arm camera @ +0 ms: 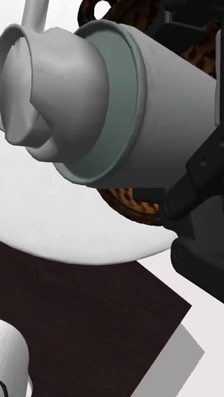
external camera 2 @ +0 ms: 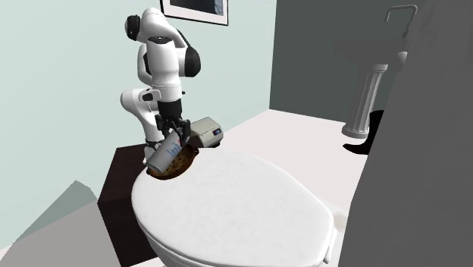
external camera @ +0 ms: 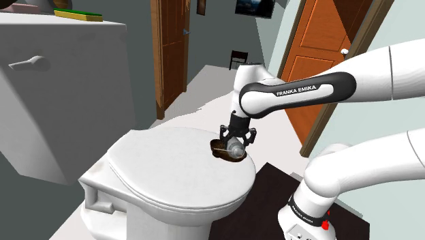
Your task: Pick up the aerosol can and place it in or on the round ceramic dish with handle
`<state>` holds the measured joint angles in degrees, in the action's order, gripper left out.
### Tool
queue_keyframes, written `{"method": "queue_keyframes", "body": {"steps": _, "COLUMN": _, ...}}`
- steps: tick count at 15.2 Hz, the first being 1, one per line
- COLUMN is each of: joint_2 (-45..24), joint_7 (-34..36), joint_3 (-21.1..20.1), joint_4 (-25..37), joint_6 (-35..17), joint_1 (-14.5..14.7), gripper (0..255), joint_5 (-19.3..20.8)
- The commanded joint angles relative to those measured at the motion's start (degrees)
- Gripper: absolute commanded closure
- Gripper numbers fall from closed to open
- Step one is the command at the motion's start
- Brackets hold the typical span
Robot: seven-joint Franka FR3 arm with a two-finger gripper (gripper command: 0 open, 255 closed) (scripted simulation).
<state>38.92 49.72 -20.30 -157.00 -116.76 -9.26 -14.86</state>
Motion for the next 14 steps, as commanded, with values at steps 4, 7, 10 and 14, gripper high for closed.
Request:
{"method": "queue_keyframes", "body": {"steps": 4, "joint_2": -0.1, "joint_7": 0.0, "joint_3": 0.0, "joint_4": -0.1, "joint_6": -0.1, "joint_1": -0.1, "gripper": 0, "joint_5": 0.1}}
{"method": "queue_keyframes", "body": {"steps": 7, "joint_2": 0.7, "joint_7": 0.0, "joint_3": 0.5, "joint_4": 1.3, "joint_6": 2.1, "joint_1": -0.3, "gripper": 0, "joint_5": 0.5}}
{"method": "queue_keyframes", "body": {"steps": 10, "joint_2": 2.2, "joint_7": 0.1, "joint_3": 1.7, "joint_4": 5.8, "joint_6": 8.1, "joint_1": -0.6, "gripper": 0, "joint_5": 1.5}}
{"method": "queue_keyframes", "body": {"steps": 14, "joint_2": 2.2, "joint_7": 0.1, "joint_3": 1.7, "joint_4": 5.8, "joint_6": 8.1, "joint_1": -0.6, "gripper": 0, "joint_5": 1.6}}
